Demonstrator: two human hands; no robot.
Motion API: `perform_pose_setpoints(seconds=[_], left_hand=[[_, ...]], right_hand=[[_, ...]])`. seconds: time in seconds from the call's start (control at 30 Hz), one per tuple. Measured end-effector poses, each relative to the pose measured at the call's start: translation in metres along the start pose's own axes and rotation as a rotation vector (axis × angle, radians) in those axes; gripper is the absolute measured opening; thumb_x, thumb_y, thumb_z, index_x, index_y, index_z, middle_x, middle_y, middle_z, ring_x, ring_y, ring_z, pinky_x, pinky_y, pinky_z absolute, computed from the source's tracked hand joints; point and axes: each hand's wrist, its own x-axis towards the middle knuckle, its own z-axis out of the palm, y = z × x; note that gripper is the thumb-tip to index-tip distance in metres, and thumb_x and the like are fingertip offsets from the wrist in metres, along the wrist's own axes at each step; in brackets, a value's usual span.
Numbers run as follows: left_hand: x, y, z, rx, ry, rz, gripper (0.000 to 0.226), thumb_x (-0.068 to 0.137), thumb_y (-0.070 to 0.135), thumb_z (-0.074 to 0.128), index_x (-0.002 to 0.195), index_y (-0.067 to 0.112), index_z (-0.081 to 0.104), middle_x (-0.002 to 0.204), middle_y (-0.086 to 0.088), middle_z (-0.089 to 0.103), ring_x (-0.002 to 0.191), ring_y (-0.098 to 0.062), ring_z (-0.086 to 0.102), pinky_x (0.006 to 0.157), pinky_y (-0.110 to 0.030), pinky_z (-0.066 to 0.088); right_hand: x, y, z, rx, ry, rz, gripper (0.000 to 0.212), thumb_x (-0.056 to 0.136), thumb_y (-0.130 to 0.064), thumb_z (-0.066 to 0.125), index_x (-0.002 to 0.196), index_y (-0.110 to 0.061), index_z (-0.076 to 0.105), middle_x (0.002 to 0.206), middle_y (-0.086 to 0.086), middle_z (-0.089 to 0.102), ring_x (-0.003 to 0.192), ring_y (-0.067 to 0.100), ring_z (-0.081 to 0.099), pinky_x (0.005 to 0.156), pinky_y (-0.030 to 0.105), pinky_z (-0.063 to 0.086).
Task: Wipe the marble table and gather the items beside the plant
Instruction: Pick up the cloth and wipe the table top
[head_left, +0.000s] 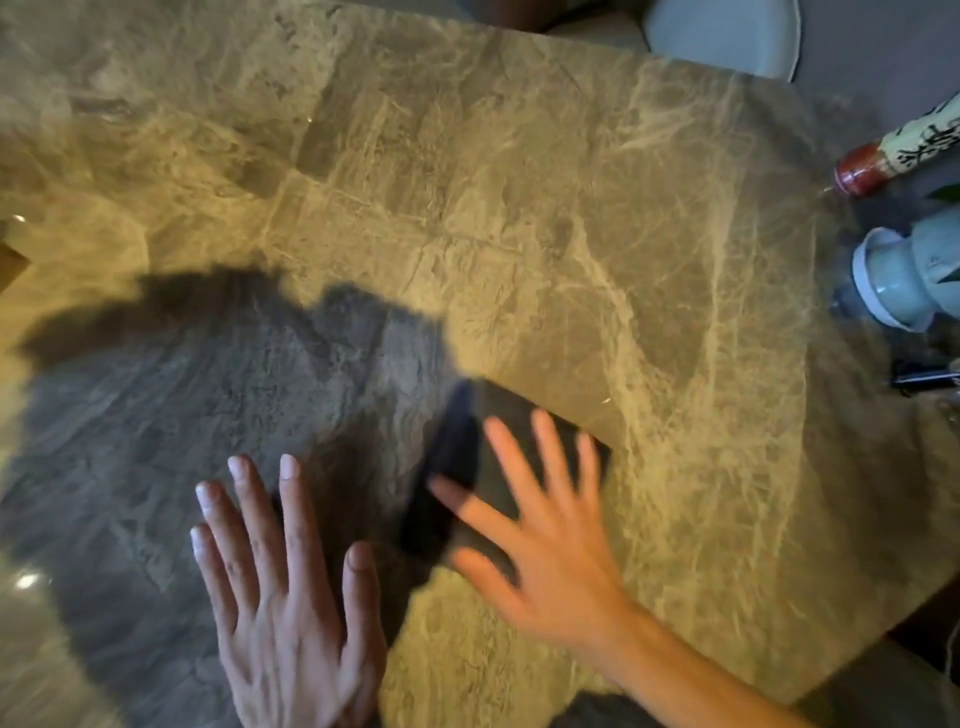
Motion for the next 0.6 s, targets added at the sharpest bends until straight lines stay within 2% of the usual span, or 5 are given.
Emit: perform_pose_setpoints(seconds=[0.1, 0.27, 0.47, 0.53, 0.6], left_hand=[[0.001, 0.0, 0.0, 0.021, -0.018, 0.003, 0.068, 0.091, 0.047, 0.02, 0.152, 0.017, 0.01, 0.161, -0.013, 0.006, 0.149, -0.031, 0.0, 0.122, -0.046, 0.004], [0.002, 0.002, 0.0, 0.016, -0.017, -0.006, 0.069, 0.089, 0.044, 0.026, 0.151, 0.017, 0.015, 0.161, -0.014, 0.007, 0.15, -0.03, 0.0, 0.122, -0.046, 0.005], [0.001, 0.002, -0.001, 0.018, -0.036, -0.023, 0.069, 0.089, 0.043, 0.026, 0.152, 0.018, 0.012, 0.161, -0.012, 0.005, 0.15, -0.03, -0.001, 0.122, -0.047, 0.004], [0.002, 0.001, -0.001, 0.021, -0.044, -0.032, 0.069, 0.089, 0.043, 0.027, 0.152, 0.018, 0.013, 0.161, -0.012, 0.006, 0.15, -0.03, -0.001, 0.122, -0.047, 0.005], [0.002, 0.001, -0.001, 0.029, -0.051, -0.028, 0.07, 0.087, 0.043, 0.028, 0.151, 0.017, 0.016, 0.161, -0.013, 0.008, 0.15, -0.03, 0.001, 0.121, -0.048, 0.007]], right_hand=[[-0.028, 0.077, 0.0, -0.049, -0.054, 0.221, 0.052, 0.094, -0.063, 0.023, 0.145, -0.054, 0.018, 0.163, 0.003, 0.008, 0.149, 0.039, 0.006, 0.108, 0.07, 0.017], [0.114, 0.112, -0.013, 0.121, 0.121, 0.817, 0.056, 0.09, -0.069, 0.012, 0.144, -0.057, 0.002, 0.164, 0.002, 0.004, 0.147, 0.042, 0.002, 0.11, 0.071, 0.005], [0.021, -0.012, -0.001, 0.015, 0.012, 0.022, 0.056, 0.093, -0.061, 0.033, 0.146, -0.052, 0.017, 0.163, 0.006, 0.006, 0.148, 0.042, -0.004, 0.112, 0.07, 0.007], [-0.035, 0.023, 0.001, -0.025, -0.04, -0.015, 0.052, 0.093, -0.06, 0.034, 0.144, -0.051, 0.026, 0.161, 0.008, 0.015, 0.148, 0.042, 0.005, 0.108, 0.071, 0.017], [-0.039, 0.079, -0.002, -0.066, -0.055, 0.234, 0.053, 0.094, -0.062, 0.021, 0.146, -0.052, 0.019, 0.163, 0.006, 0.011, 0.148, 0.04, 0.006, 0.108, 0.07, 0.019]])
